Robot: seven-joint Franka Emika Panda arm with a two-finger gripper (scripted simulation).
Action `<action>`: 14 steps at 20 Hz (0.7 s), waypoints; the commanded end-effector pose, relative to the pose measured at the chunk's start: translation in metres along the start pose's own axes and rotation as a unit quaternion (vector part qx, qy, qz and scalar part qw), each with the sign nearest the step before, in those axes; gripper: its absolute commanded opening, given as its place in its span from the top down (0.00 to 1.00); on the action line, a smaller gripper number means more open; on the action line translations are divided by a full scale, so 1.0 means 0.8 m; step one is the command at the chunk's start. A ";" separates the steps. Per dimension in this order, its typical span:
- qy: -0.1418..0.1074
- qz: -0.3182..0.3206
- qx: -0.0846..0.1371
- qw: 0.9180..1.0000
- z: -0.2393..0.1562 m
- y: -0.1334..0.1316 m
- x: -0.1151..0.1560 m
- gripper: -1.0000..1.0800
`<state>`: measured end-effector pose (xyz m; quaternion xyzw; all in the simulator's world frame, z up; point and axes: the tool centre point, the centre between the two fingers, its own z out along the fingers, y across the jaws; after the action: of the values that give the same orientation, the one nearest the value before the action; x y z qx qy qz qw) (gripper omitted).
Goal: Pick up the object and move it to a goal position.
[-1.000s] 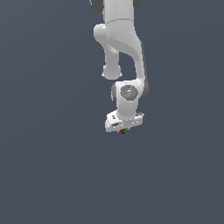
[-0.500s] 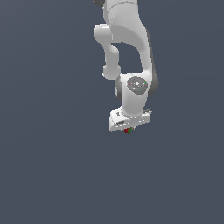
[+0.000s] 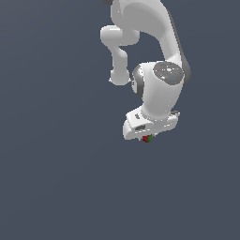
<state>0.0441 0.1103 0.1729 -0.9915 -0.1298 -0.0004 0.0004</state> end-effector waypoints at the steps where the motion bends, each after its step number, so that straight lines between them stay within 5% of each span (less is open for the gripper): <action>1: 0.000 0.000 0.000 1.000 -0.026 -0.005 0.014 1.00; 14: 0.000 0.000 0.000 1.000 -0.123 -0.023 0.072 1.00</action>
<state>0.0909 0.1399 0.2635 -0.9916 -0.1295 -0.0001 0.0005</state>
